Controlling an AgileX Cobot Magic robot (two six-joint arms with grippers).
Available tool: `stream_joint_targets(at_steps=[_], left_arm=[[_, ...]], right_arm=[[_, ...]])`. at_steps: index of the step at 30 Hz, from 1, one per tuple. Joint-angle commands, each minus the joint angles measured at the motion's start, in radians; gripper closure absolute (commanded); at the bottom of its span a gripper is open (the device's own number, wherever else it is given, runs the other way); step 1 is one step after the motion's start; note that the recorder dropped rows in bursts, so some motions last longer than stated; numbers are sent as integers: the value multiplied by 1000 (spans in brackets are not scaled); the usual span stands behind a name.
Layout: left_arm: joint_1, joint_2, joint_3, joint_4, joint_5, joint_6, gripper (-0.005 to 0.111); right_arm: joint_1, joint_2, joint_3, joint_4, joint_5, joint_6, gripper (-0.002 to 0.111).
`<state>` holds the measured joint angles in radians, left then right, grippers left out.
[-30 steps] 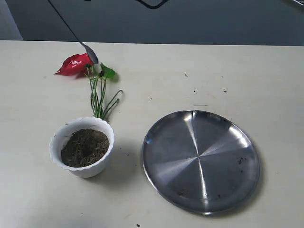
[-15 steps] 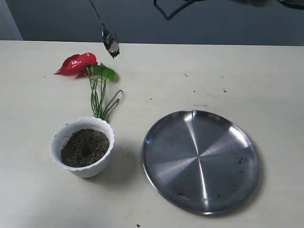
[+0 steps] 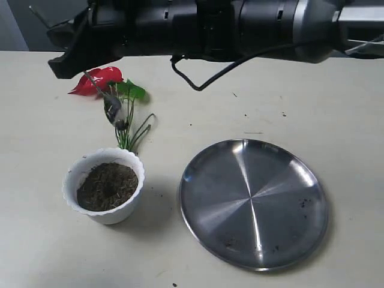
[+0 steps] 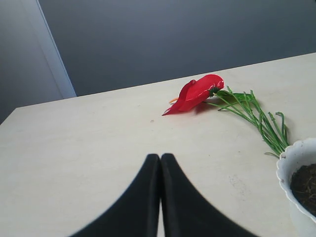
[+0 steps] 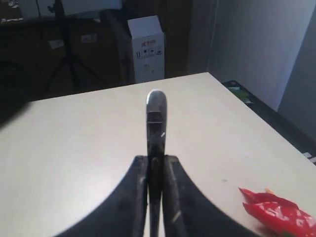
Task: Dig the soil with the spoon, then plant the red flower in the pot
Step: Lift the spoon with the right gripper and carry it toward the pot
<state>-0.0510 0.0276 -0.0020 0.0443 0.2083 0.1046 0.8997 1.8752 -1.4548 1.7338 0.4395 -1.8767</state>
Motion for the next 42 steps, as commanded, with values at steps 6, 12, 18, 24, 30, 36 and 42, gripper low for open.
stream_joint_targets(at_steps=[6,12,18,24,30,36,42], left_arm=[[-2,-4,2,-1,-7,-3,106],[-2,-4,2,-1,-7,-3,106],[-2,-4,2,-1,-7,-3,106],[-2,-4,2,-1,-7,-3,106],[-2,-4,2,-1,-7,-3,106],[-2,-4,2,-1,-7,-3,106],[-2,-4,2,-1,-7,-3,106]], right_arm=[[8,-187,16,11,-300,26,109],[8,-385,221,11,-359,28,109],[8,-489,423,11,-335,24,109],[8,-486,442,11,-330,7,109],[8,-485,383,-50,-619,-65,109],[8,-485,350,-453,-732,413,109],[4,-501,417,-1287,-875,1379,109]])
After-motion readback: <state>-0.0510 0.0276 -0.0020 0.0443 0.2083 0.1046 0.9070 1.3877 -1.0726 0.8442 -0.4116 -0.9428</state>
